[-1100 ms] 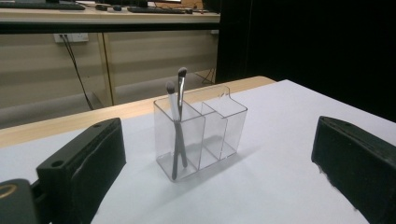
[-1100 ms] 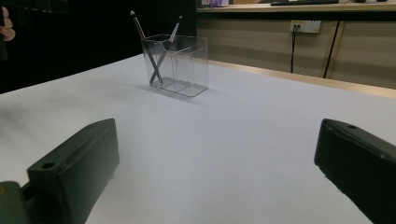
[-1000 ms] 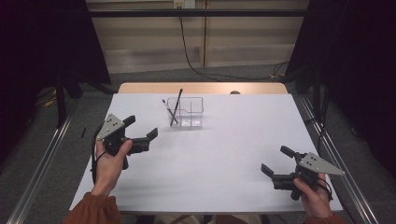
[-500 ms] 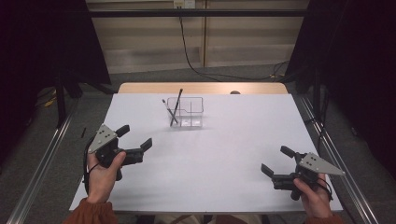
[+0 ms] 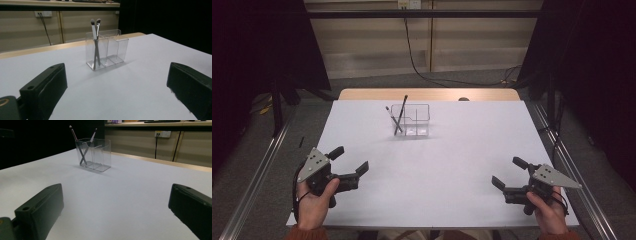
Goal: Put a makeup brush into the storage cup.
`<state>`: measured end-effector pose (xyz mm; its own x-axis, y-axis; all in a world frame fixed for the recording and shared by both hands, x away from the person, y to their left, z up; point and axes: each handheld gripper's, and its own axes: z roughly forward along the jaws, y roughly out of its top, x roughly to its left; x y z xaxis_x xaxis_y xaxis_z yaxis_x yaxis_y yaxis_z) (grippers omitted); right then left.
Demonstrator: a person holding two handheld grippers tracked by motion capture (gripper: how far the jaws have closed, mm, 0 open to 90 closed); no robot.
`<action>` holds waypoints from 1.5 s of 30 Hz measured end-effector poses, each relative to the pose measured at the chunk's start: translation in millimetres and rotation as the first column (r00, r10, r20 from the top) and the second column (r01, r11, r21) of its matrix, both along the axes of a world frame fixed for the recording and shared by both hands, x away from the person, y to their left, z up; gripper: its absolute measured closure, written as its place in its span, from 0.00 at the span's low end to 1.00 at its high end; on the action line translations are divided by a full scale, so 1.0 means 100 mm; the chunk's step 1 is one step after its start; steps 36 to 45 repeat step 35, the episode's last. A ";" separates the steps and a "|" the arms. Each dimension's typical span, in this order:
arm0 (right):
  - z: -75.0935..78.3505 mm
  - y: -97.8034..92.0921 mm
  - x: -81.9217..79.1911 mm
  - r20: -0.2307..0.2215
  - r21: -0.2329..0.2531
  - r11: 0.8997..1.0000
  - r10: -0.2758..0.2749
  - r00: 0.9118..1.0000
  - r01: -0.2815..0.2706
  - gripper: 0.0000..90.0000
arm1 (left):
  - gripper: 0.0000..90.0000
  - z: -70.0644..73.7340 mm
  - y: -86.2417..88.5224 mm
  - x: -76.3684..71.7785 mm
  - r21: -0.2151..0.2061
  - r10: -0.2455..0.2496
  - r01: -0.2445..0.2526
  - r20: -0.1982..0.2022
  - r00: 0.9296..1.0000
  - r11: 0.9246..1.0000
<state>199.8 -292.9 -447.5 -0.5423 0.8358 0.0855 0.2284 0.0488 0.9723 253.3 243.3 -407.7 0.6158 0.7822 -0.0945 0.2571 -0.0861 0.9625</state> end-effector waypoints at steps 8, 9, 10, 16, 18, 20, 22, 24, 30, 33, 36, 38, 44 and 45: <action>0.00 -0.01 -0.02 0.002 0.000 1.000 -0.005 1.000 0.005 0.00 | 0.03 -0.07 0.06 -0.10 0.025 0.013 -0.013 0.005 1.000 1.000; 0.00 -0.01 -0.02 0.002 -0.001 1.000 -0.005 1.000 0.005 0.00 | 0.03 -0.09 0.07 -0.11 0.017 0.018 -0.018 0.014 1.000 1.000; 0.00 -0.01 -0.02 0.003 -0.006 1.000 -0.004 1.000 0.004 0.00 | 0.03 -0.10 0.08 -0.11 0.023 0.020 -0.020 0.010 1.000 1.000; 0.00 -0.02 -0.04 0.005 -0.005 1.000 -0.012 1.000 0.012 0.00 | 0.03 -0.17 0.09 -0.18 0.015 0.018 -0.018 -0.005 1.000 1.000; 0.01 -0.02 -0.05 0.006 -0.004 1.000 -0.014 1.000 0.014 0.00 | 0.03 -0.18 0.10 -0.21 0.015 0.015 -0.015 0.000 1.000 1.000; 0.00 -0.03 -0.05 0.006 -0.003 1.000 -0.015 1.000 0.015 0.00 | 0.03 -0.19 0.10 -0.24 0.011 0.025 -0.025 -0.003 1.000 1.000; 0.00 -0.03 -0.05 0.006 -0.002 1.000 -0.017 1.000 0.017 0.00 | 0.03 -0.19 0.12 -0.27 0.009 0.019 -0.019 -0.002 1.000 1.000; 0.01 -0.03 -0.05 0.009 -0.004 1.000 -0.016 1.000 0.016 0.00 | 0.03 -0.21 0.13 -0.30 -0.001 0.025 -0.025 0.001 1.000 1.000; 0.00 -0.04 -0.06 0.009 -0.007 1.000 -0.017 1.000 0.017 0.00 | 0.03 -0.24 0.14 -0.29 0.007 0.029 -0.029 -0.006 1.000 1.000; 0.00 -0.05 -0.06 0.008 -0.004 1.000 -0.020 1.000 0.020 0.00 | 0.03 -0.24 0.13 -0.28 0.012 0.026 -0.026 -0.007 1.000 1.000; 0.00 -0.05 -0.06 0.008 -0.005 1.000 -0.021 1.000 0.021 0.00 | 0.03 -0.25 0.13 -0.28 0.017 0.027 -0.026 -0.011 1.000 1.000; 0.00 -0.05 -0.06 0.008 -0.005 1.000 -0.021 1.000 0.021 0.00 | 0.03 -0.25 0.13 -0.28 0.017 0.027 -0.026 -0.011 1.000 1.000; 0.00 -0.05 -0.06 0.008 -0.005 1.000 -0.021 1.000 0.021 0.00 | 0.03 -0.25 0.13 -0.28 0.017 0.027 -0.026 -0.011 1.000 1.000; 0.00 -0.05 -0.06 0.008 -0.005 1.000 -0.021 1.000 0.021 0.00 | 0.03 -0.25 0.13 -0.28 0.017 0.027 -0.026 -0.011 1.000 1.000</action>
